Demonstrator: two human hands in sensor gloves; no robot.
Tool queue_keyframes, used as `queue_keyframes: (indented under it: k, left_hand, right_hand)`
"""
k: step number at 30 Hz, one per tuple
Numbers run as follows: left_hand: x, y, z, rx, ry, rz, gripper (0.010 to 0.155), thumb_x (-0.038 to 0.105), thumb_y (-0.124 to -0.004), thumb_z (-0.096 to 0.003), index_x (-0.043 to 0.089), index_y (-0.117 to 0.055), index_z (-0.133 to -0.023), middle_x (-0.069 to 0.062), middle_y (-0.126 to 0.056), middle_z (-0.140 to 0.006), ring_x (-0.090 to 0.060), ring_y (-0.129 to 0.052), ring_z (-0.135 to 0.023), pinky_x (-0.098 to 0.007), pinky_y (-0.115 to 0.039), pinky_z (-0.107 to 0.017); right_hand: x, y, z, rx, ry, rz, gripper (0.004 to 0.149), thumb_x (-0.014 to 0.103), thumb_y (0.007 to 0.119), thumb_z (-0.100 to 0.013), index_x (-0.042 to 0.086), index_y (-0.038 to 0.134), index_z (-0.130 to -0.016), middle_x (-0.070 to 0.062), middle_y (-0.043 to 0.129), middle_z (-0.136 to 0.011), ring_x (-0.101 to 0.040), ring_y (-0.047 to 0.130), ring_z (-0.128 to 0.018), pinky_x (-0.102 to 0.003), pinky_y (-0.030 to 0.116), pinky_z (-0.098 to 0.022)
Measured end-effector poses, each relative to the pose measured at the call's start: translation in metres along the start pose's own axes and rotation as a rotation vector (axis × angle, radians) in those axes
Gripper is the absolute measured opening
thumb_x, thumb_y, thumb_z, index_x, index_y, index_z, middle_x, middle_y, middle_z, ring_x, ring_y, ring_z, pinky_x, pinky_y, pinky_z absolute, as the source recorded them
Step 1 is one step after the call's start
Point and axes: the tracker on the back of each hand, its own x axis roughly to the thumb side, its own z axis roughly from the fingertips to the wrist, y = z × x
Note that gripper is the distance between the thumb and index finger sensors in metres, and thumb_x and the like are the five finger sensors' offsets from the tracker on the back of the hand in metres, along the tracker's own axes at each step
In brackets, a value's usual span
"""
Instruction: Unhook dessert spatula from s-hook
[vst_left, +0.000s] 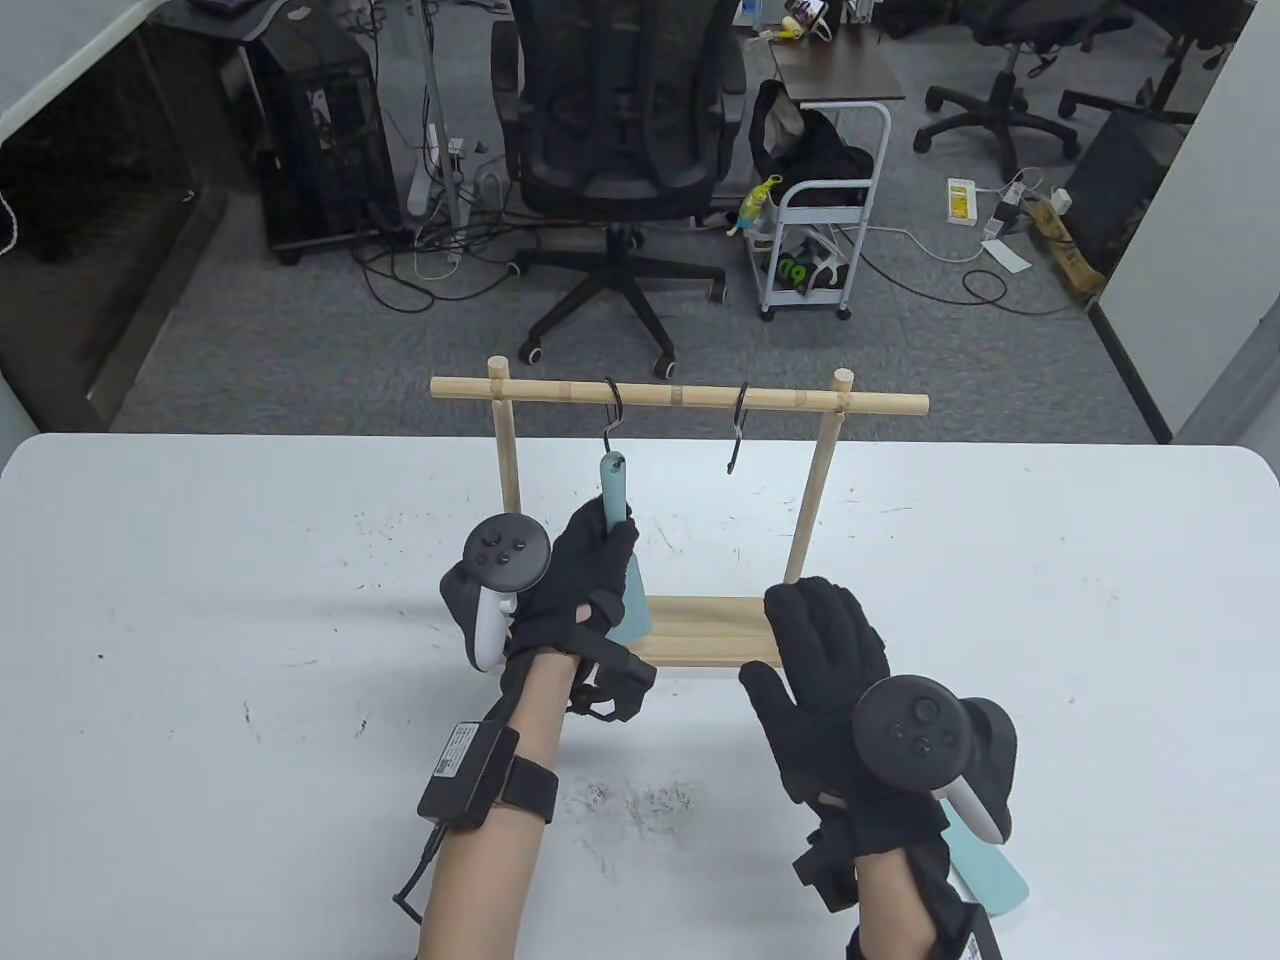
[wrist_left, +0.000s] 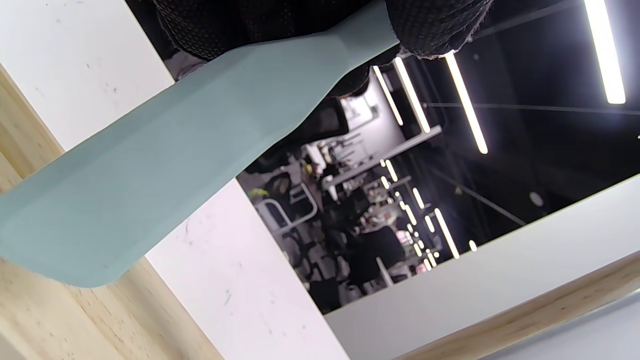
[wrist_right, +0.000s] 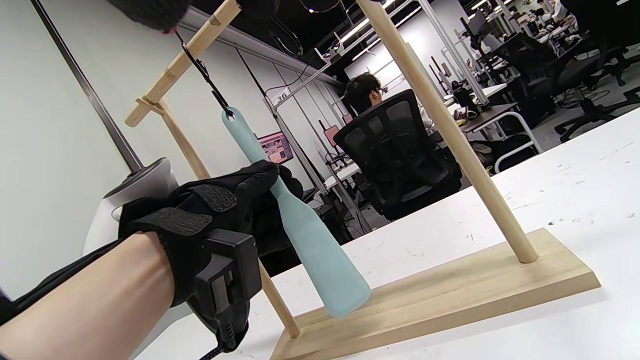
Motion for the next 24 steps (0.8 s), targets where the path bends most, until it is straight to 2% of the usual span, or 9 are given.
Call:
queue_keyframes:
  k: [9,24]
  left_hand:
    - [0.004,-0.001,0.007,-0.056,0.015,0.029,0.057,0.049,-0.073,-0.0535,0.029,-0.067,-0.107,0.001,-0.085,-0.104,-0.023,-0.09,-0.096,-0.053,-0.07,-0.074]
    - [0.019,0.01,0.025,-0.121,0.01,0.014,0.057,0.051,-0.073,-0.0536,0.024,-0.074,-0.104,0.002,-0.097,-0.091,-0.017,-0.104,-0.079,-0.043,-0.082,-0.066]
  right_hand:
    - [0.0,0.0,-0.001,0.007,-0.001,-0.005,0.07,0.055,0.071,-0.048,0.025,0.056,-0.11,-0.013,0.048,-0.117,-0.047,0.048,-0.105,-0.064,0.044,-0.073]
    - [0.001,0.002,-0.001,0.024,-0.008,-0.005,0.069,0.055,0.071,-0.048,0.026,0.057,-0.11,-0.013,0.048,-0.117,-0.047,0.048,-0.105,-0.064,0.045,-0.073]
